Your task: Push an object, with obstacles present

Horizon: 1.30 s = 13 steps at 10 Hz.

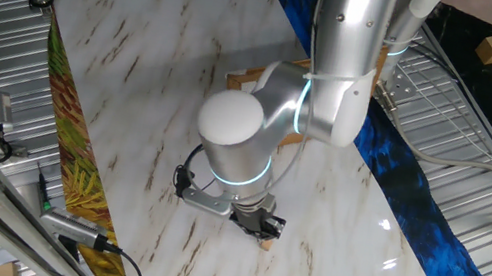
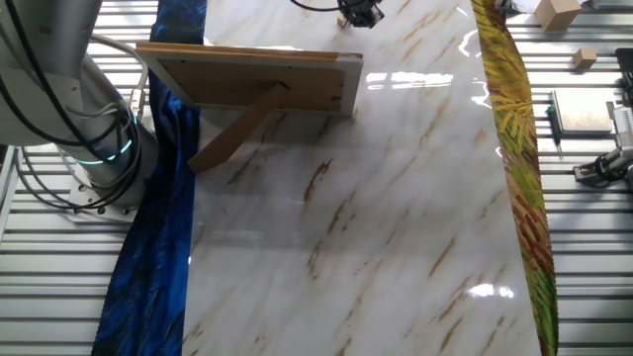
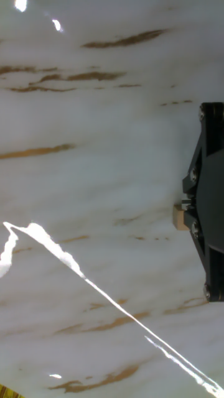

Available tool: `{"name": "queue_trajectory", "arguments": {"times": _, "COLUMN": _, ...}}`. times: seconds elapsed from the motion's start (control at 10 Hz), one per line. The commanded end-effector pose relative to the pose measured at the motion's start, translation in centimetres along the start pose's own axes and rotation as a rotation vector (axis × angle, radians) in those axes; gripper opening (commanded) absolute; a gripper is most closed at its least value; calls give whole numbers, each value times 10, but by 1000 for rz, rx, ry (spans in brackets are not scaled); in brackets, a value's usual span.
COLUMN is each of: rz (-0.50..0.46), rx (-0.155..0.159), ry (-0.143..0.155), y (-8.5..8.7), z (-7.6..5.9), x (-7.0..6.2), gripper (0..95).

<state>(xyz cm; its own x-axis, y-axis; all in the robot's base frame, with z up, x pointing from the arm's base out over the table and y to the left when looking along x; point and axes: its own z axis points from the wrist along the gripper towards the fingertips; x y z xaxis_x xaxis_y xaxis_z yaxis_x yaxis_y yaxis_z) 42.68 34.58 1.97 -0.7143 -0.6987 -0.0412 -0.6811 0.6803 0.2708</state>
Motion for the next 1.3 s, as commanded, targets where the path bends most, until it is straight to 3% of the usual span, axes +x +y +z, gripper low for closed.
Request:
{"name": "queue_trajectory", "arguments": {"times": 0.1, "rz": 1, "rx": -1, "ry": 0, "y": 3, "z": 1, "x": -1, "gripper": 0}}
{"name": "queue_trajectory", "arguments": {"times": 1.3, "rz": 13, "rx": 1, "ry": -2, "y": 12, "z": 4, "x": -7, "gripper": 0}}
